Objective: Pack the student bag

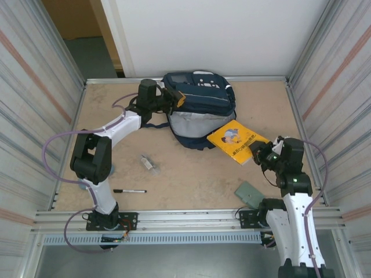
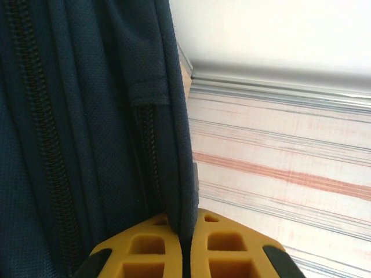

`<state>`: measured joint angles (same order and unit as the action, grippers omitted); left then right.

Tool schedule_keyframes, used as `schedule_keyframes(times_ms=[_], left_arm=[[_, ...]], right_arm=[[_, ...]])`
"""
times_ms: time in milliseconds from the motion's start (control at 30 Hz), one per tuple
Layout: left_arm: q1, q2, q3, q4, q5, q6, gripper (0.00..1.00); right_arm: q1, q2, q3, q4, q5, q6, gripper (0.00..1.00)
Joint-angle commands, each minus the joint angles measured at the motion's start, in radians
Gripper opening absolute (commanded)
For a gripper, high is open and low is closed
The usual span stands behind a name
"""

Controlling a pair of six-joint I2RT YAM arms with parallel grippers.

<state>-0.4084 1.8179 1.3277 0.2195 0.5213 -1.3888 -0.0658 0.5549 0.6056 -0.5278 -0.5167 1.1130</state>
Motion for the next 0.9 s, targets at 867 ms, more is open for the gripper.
schedule_keyframes(times_ms=[867], left_arm=[[-0.175, -0.041, 0.018, 0.251, -0.124, -0.136, 0.00]], right_arm=[[0.267, 0.618, -0.055, 1.016, 0.271, 0.251, 0.00]])
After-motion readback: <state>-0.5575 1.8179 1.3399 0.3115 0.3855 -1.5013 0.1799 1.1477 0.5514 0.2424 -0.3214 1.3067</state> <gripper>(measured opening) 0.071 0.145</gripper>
